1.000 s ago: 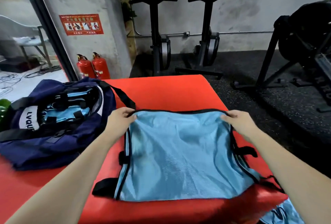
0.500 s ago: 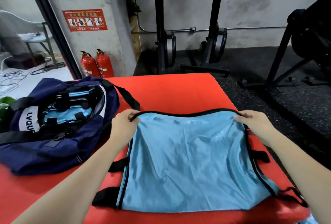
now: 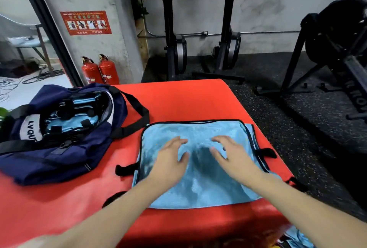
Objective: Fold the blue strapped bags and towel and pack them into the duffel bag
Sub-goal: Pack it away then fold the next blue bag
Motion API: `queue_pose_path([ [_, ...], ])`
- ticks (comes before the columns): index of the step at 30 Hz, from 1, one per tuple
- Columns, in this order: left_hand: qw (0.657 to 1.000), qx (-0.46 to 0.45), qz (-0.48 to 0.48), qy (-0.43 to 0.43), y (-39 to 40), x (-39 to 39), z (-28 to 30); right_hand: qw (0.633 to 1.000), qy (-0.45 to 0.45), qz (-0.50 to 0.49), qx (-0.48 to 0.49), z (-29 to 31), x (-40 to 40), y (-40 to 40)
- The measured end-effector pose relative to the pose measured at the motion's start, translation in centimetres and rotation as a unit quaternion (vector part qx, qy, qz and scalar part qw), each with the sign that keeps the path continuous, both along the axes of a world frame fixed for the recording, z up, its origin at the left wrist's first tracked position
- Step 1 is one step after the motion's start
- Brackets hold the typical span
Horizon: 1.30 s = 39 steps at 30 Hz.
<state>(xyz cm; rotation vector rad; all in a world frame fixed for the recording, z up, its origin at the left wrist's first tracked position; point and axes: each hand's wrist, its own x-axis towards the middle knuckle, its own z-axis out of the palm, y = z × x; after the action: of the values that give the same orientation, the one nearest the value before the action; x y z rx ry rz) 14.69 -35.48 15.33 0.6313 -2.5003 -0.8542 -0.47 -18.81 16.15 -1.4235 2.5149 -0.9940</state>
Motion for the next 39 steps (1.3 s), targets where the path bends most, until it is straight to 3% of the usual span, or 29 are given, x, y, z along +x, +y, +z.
queue_pose_path([
  [2, 0.993, -0.057, 0.018, -0.1, 1.1, 1.1, -2.2, 0.997, 0.032, 0.018, 0.072, -1.7, 1.0, 1.6],
  [5, 0.955, -0.15, 0.093, -0.238, 0.3, 3.8, -3.9, 0.985, 0.104, -0.029, 0.134, -4.0, -1.7, 5.4],
  [8, 0.946, -0.194, 0.11, -0.236, -0.8, 5.9, -4.4, 0.978, 0.116, -0.059, 0.161, -3.9, -3.9, 8.8],
  [14, 0.943, -0.17, 0.13, -0.254, -1.8, 6.8, -4.3, 0.971, 0.125, -0.041, 0.2, -3.5, -3.7, 10.5],
  [21, 0.944, -0.186, 0.009, -0.273, -5.8, 4.0, -2.3, 0.955, 0.103, -0.116, 0.254, -4.7, -1.0, 9.7],
  [25, 0.918, -0.264, -0.07, -0.287, -11.0, 1.2, -1.5, 0.946, 0.181, -0.157, 0.22, -5.0, 2.2, 9.1],
  [28, 0.902, -0.3, -0.054, -0.307, -12.2, -0.1, -1.2, 0.936, 0.222, -0.175, 0.208, -3.8, 1.6, 7.8],
  [31, 0.926, -0.28, 0.02, -0.251, -10.3, -0.2, -1.8, 0.938, 0.243, -0.165, 0.182, -2.1, -2.2, 5.9],
  [34, 0.95, -0.199, 0.115, -0.21, -7.1, -0.1, -2.5, 0.968, 0.158, -0.097, 0.17, -1.3, -6.1, 3.4],
  [37, 0.933, -0.084, 0.215, -0.275, -4.9, -0.4, -3.6, 0.977, 0.071, -0.077, 0.186, -2.6, -7.5, 1.5],
  [39, 0.915, -0.097, 0.24, -0.31, -4.5, -0.4, -4.3, 0.961, 0.083, -0.111, 0.239, -3.8, -7.4, 1.3],
])
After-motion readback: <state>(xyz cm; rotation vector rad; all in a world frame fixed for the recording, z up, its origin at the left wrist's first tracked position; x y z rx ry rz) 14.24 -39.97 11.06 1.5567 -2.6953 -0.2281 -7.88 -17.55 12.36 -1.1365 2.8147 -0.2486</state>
